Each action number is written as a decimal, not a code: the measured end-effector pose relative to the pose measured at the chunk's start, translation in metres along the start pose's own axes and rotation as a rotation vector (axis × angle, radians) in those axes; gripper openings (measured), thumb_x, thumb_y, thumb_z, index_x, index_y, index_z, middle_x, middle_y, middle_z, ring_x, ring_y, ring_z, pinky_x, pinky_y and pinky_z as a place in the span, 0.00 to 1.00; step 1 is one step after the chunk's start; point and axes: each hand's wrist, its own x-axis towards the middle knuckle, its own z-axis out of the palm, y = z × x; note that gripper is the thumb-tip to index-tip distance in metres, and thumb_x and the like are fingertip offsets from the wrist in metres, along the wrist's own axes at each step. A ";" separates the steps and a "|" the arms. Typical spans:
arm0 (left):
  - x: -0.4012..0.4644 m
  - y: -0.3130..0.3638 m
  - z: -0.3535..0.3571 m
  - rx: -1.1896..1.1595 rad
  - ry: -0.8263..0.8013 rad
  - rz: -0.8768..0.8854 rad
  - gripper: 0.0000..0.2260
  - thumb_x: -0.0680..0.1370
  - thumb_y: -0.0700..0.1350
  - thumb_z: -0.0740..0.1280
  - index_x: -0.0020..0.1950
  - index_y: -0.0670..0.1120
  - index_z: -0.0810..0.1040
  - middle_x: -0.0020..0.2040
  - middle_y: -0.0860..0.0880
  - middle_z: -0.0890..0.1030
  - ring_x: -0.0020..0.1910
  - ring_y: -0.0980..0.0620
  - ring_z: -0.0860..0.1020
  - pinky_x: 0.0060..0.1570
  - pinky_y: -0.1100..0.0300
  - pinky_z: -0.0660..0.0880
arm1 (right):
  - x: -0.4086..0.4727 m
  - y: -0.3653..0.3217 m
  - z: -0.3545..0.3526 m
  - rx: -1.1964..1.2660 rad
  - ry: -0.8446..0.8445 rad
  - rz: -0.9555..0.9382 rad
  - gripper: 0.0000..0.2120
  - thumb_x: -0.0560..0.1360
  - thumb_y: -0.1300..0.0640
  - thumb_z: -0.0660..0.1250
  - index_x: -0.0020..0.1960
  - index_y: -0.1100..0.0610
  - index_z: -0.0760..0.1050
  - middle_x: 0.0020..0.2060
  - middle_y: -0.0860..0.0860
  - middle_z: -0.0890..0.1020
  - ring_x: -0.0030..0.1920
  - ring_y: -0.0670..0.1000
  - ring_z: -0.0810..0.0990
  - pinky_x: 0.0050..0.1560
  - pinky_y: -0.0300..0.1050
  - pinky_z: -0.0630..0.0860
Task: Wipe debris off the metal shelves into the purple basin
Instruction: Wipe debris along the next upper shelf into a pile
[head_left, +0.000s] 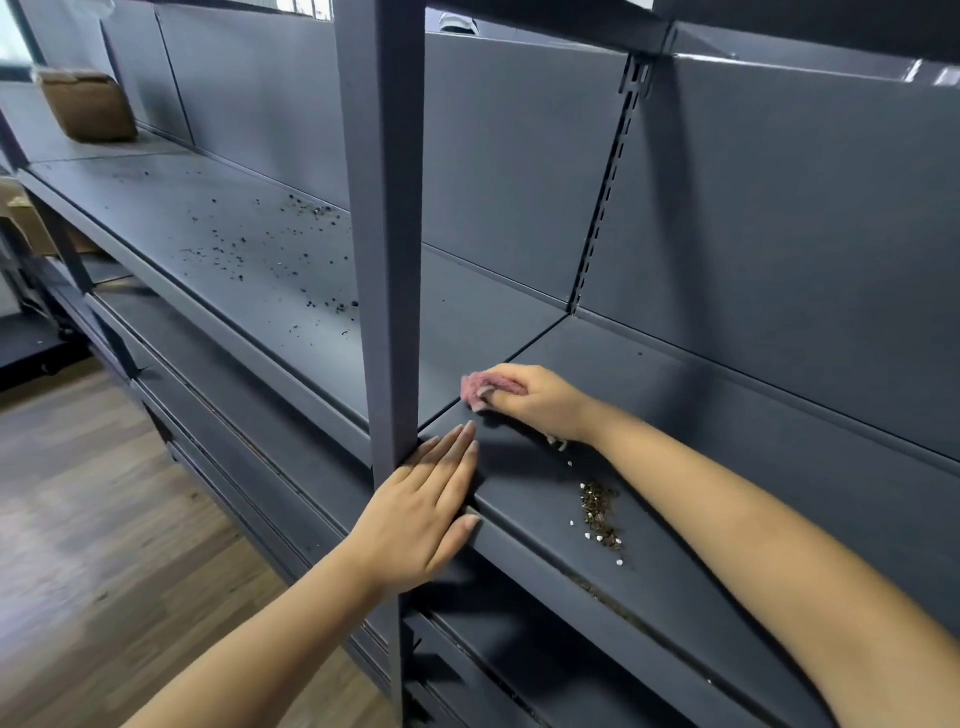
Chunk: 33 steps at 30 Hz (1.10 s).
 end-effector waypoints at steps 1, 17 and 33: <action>0.000 0.000 -0.001 -0.002 -0.007 -0.006 0.27 0.84 0.54 0.42 0.72 0.34 0.59 0.71 0.36 0.66 0.72 0.44 0.60 0.73 0.54 0.51 | 0.002 0.003 0.004 -0.073 -0.006 0.018 0.07 0.76 0.53 0.63 0.53 0.45 0.77 0.51 0.44 0.82 0.56 0.46 0.78 0.67 0.49 0.67; 0.014 0.003 -0.008 -0.040 -0.037 0.028 0.30 0.83 0.53 0.43 0.61 0.35 0.78 0.64 0.37 0.76 0.65 0.39 0.74 0.71 0.54 0.55 | -0.093 0.020 -0.045 0.206 0.122 0.041 0.07 0.78 0.68 0.61 0.49 0.72 0.75 0.50 0.59 0.82 0.46 0.36 0.79 0.51 0.28 0.70; 0.032 0.004 0.005 -0.115 -0.061 0.128 0.32 0.82 0.57 0.45 0.62 0.32 0.77 0.63 0.36 0.76 0.62 0.37 0.76 0.65 0.50 0.64 | -0.085 0.132 -0.107 0.179 0.700 0.506 0.04 0.78 0.48 0.61 0.50 0.43 0.75 0.43 0.40 0.80 0.51 0.54 0.81 0.51 0.51 0.76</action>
